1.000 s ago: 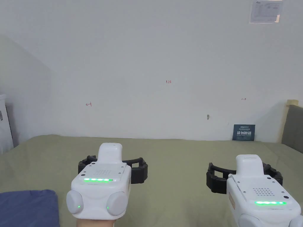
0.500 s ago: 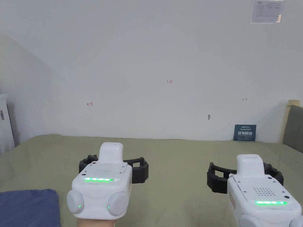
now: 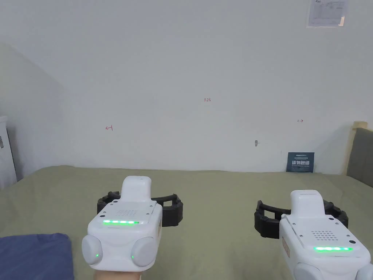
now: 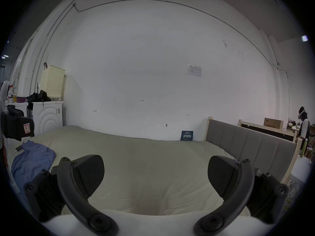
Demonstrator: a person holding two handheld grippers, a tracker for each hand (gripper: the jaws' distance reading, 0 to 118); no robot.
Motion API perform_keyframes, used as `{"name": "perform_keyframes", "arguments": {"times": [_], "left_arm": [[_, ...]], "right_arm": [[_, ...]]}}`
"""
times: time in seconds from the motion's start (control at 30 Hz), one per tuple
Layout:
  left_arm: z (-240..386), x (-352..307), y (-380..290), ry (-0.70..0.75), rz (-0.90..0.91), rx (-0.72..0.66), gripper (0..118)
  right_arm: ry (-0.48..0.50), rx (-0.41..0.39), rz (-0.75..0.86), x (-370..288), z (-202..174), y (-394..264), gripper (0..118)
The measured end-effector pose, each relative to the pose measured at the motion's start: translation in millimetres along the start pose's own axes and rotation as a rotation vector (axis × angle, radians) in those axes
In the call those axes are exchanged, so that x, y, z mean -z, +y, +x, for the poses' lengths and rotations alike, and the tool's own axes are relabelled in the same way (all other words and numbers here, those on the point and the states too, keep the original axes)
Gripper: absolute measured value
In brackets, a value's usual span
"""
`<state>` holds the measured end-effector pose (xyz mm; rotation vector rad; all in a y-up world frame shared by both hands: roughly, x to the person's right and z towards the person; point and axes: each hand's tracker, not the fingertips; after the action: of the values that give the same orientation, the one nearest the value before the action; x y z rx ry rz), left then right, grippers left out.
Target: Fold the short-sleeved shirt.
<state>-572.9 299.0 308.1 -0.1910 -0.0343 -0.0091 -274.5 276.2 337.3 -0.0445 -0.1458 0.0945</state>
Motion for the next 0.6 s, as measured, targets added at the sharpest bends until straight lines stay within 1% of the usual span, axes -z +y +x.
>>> {"name": "perform_keyframes", "arguments": {"times": [0.6], "left_arm": [[-1.2, -0.9, 1.4, 0.004, -0.002, 0.005, 118]], "right_arm": [[0.004, -0.002, -0.007, 0.1, -0.2, 0.7, 118]]}}
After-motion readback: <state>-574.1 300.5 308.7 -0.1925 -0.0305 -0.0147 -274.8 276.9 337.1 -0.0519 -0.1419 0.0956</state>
